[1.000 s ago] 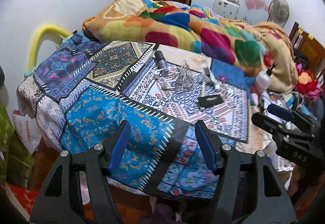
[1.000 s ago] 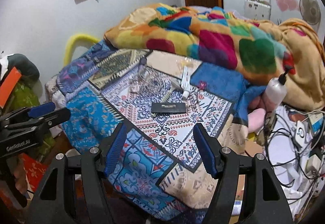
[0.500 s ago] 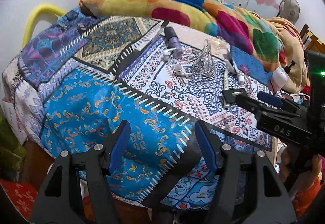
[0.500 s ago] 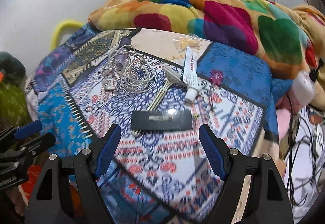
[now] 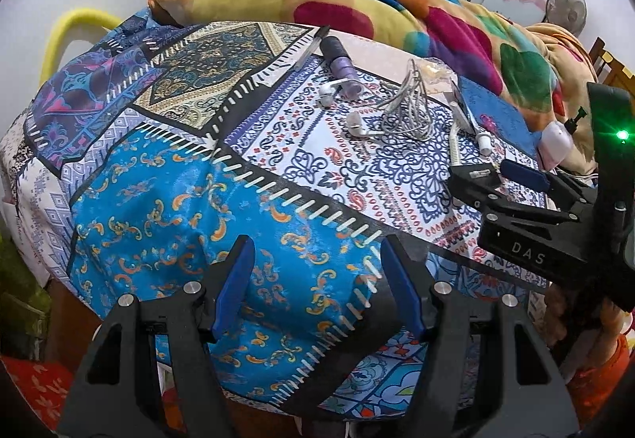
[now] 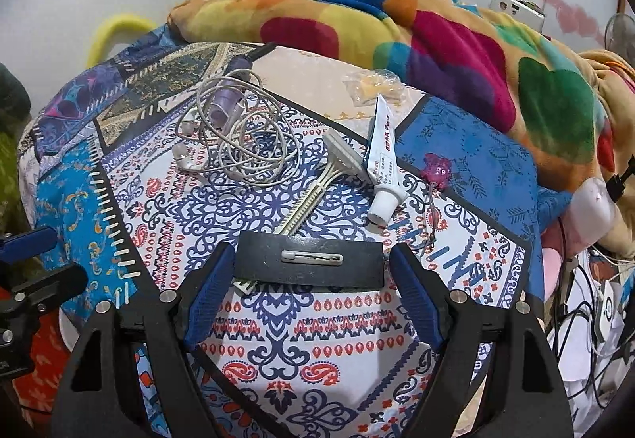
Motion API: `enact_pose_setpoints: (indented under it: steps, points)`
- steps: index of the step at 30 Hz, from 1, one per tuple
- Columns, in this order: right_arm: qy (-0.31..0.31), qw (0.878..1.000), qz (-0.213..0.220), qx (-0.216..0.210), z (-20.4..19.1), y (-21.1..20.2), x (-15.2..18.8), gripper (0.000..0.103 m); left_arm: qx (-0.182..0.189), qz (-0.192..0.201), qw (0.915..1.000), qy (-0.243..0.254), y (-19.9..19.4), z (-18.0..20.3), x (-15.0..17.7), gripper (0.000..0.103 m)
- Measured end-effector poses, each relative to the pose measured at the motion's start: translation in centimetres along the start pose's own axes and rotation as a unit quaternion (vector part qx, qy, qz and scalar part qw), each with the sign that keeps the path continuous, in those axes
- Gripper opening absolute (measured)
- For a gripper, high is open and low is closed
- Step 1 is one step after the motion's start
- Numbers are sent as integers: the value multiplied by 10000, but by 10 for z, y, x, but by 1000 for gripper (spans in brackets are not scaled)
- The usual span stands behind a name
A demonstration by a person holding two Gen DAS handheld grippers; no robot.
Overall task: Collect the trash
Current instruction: 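Close the right gripper on the black rectangular plate while the left gripper grasps the white razor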
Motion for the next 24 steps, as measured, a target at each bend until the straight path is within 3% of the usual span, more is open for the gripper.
enact_pose_setpoints:
  steps: [2,12,19,24]
  points:
    - [-62,9999,-4,-102,-2,-7,0,51,23,13,10000,68,-1,5,-2,65]
    - [280,9975,-216,-618,18,-23,16,51,232,55,9993,282,5,33,-24,65]
    - [-217,9989,-310,-294,29,-31,35,51,459,-104,9972,590,25,65,-35,65]
    - [140,9980,-375,-491,44,-37,39,52,562,-136,9943,891,43,87,-45,64]
Point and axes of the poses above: each gripper's, at about its wrist camera, not at the fingertips, and y roughly the way its jaws point, z to its right, x to its underside, the point moved 9 cm from there along y, roughly the way its jaws point, and after that the axes turned 8 degrees about y, right-handed, at the moved point
